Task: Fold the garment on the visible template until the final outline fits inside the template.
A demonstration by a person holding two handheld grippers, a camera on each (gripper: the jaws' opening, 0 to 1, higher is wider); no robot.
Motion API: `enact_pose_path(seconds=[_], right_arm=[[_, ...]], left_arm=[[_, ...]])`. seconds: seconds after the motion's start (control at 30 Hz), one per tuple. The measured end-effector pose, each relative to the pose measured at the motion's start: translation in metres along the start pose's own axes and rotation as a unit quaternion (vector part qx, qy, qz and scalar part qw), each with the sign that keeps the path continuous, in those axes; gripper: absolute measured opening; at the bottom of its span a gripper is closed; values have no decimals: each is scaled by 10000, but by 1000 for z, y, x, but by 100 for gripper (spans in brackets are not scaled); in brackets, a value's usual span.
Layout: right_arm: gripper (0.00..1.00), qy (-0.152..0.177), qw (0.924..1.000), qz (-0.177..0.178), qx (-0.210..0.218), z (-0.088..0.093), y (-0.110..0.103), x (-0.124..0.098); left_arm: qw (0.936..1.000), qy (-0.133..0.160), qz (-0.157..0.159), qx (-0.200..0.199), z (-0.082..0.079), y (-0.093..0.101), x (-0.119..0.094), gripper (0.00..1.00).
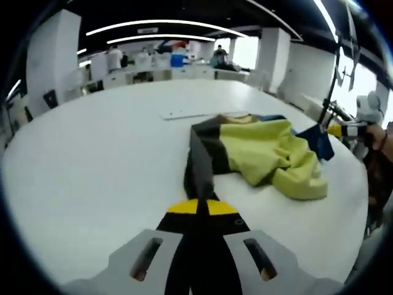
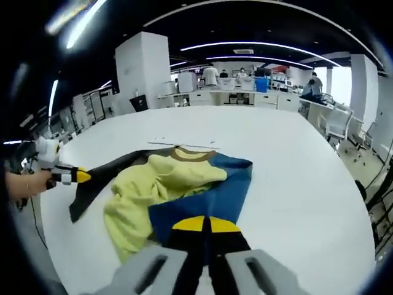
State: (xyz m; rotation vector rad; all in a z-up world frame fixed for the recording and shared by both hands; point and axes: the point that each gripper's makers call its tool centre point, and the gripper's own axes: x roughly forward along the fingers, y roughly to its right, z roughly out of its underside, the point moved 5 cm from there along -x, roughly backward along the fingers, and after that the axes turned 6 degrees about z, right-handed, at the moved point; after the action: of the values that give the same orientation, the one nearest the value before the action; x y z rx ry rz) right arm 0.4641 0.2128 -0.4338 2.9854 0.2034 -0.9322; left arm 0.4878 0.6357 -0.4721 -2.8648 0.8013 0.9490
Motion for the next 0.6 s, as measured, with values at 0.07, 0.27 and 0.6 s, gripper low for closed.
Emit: enact_pose_path(seconds=[0.07,0.27,0.6], right_arm=[[0,-15,9995,304,111,0,19,0],[0,-129,9961,860,127,6,61,-5],[0,-365,9860,1584,367,26,112,-6]], left_arm=[[10000,-21,-62,24,1,-4,-2,0],[9996,-91,-246,94,1,-21,-2,0],[9978,-305,-527,263,0,-47,0,0]])
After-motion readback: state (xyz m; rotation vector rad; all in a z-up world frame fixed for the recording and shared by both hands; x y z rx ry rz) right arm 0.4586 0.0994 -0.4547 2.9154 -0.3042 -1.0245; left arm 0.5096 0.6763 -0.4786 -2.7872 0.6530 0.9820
